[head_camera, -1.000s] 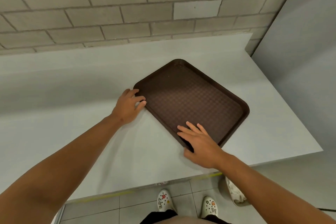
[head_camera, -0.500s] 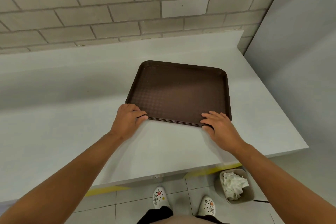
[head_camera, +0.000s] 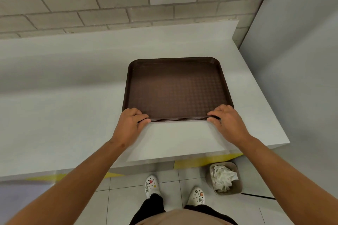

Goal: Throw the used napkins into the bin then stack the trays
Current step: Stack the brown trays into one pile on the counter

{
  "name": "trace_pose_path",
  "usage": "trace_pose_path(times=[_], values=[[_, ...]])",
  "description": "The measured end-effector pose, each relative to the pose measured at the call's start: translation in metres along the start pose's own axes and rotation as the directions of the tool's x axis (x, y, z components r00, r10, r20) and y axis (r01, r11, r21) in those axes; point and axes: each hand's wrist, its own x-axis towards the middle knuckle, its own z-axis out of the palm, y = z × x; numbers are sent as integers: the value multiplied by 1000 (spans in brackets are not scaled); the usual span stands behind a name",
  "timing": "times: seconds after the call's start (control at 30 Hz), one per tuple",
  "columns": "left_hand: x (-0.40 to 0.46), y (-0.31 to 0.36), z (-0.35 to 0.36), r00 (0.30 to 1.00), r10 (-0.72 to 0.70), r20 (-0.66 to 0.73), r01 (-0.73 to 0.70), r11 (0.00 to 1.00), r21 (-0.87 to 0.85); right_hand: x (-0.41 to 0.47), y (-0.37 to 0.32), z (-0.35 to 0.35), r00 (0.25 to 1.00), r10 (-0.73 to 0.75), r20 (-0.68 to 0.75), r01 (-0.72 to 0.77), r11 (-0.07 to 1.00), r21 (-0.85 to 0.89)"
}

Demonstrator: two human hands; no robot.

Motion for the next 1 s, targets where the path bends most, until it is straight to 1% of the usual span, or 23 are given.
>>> trace_pose_path(times=[0.2, 0.67, 0.8, 0.9, 1.0], values=[[-17, 27, 12, 1000, -18, -17, 17, 1000, -11, -20, 23, -9, 999, -47, -14, 47, 999, 11], [-31, 96, 43, 995, 6, -99, -10, 999, -40, -58, 77, -32, 998, -47, -48, 48, 999, 18], [-37, 111, 49, 996, -7, -84, 3, 999, -44, -71, 86, -39, 998, -37, -46, 38, 999, 20], [-40, 120, 48, 998, -25, -65, 21, 997, -68, -77, 88, -45, 1000, -6, -30, 9, 997, 80], [-35, 123, 41, 994, -42, -100, 30, 992, -120, -78, 89, -51, 992, 76, -102, -57, 984, 170]])
